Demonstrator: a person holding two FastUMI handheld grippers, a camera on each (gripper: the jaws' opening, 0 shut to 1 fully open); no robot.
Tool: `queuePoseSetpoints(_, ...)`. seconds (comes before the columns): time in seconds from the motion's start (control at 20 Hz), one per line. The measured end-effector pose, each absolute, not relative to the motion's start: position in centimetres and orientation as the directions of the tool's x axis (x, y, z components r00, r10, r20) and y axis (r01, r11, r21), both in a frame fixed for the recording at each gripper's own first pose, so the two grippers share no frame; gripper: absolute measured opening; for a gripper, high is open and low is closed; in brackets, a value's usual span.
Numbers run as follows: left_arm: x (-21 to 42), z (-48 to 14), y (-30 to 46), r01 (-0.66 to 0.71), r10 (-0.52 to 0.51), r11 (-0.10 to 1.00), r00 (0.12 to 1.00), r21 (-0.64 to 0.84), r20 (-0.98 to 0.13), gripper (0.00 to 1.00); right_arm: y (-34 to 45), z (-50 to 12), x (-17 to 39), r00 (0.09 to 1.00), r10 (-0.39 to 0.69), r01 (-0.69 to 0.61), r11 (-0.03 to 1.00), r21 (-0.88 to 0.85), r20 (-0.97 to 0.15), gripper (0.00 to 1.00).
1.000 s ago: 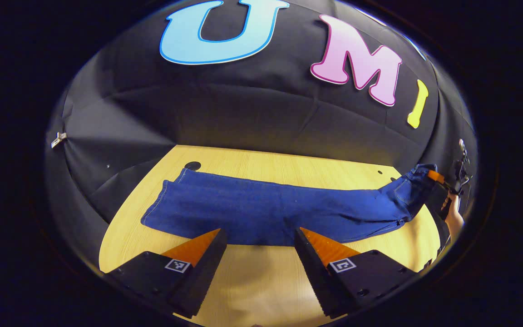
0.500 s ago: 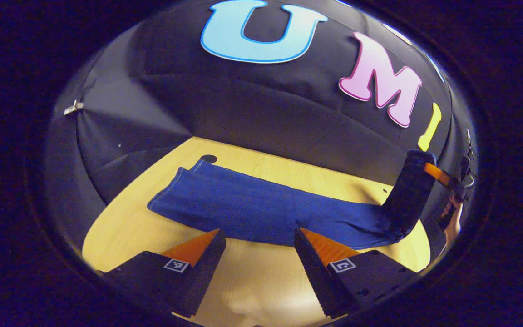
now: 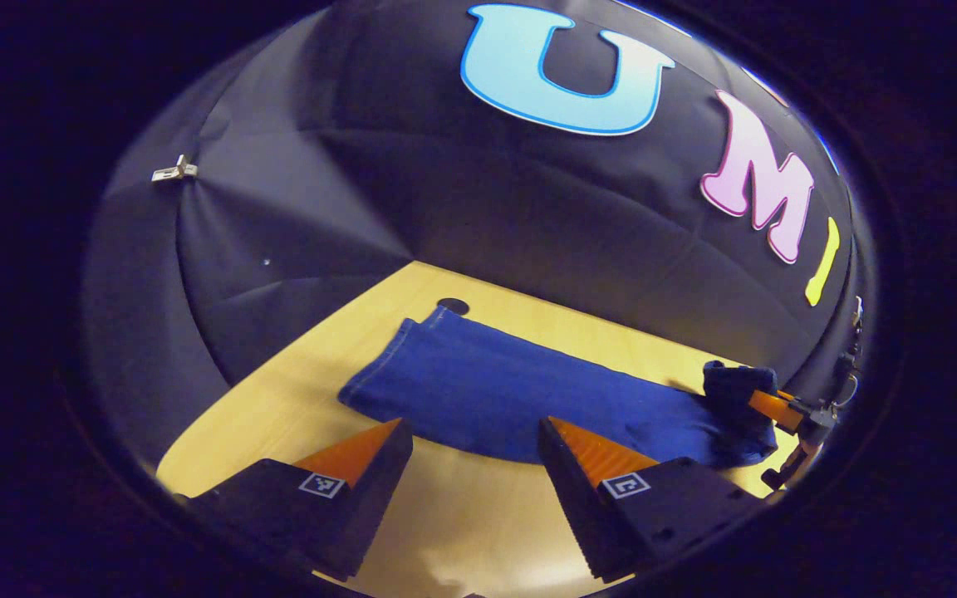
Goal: Grasp the waist and the cuffs of the jeans and fold them to make the two legs overlap; first hold the waist and fold one-third of the jeans toward the cuffs, then hold the cuffs and fold the remaining one-third in the same direction to finish folding.
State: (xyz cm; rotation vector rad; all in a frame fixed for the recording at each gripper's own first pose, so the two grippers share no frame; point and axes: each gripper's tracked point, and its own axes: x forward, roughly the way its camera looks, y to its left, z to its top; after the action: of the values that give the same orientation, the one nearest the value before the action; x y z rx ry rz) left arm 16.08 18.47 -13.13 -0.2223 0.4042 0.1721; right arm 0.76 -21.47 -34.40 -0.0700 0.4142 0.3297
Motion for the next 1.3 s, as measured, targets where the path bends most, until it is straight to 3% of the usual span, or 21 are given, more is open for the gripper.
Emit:
queuePoseSetpoints(0.15, 18.0, -14.1, 23.3, -0.245, 0.180, 0.964, 0.889, -0.103, -0.422, 0.96, -18.8, -36.0, -0.8, 0.821, 0.362, -0.385, 0.922, 0.041, -0.441, 0.12)
queuePoseSetpoints(0.35, 21.0, -16.7, 26.0, -0.259, 0.179, 0.961, 0.852, -0.101, -0.492, 0.96, -18.8, -35.5, -3.5, 0.773, 0.419, -0.428, 0.899, 0.095, -0.477, 0.96)
queuePoseSetpoints(0.8, 25.9, -19.8, 26.8, -0.212, 0.169, 0.977, 0.813, -0.013, -0.558, 0.95, -22.9, -35.4, -5.3, 0.786, 0.362, -0.380, 0.922, 0.072, -0.501, 0.98)
queuePoseSetpoints(1.1, 25.4, -20.3, 24.0, -0.043, 0.005, 0.998, 0.790, -0.048, -0.613, 0.89, -25.3, -36.6, -5.8, 0.785, 0.336, -0.300, 0.941, 0.156, -0.520, 0.94)
queuePoseSetpoints(1.25, 24.5, -19.6, 22.3, 0.018, -0.031, 0.999, 0.780, -0.027, -0.625, 0.88, -25.1, -36.9, -6.4, 0.786, 0.327, -0.299, 0.944, 0.140, -0.524, 0.99)
queuePoseSetpoints(1.3, 24.9, -19.8, 21.9, -0.011, -0.012, 0.999, 0.793, -0.035, -0.609, 0.63, -25.0, -37.0, -6.6, 0.783, 0.329, -0.304, 0.943, 0.135, -0.527, 0.99)
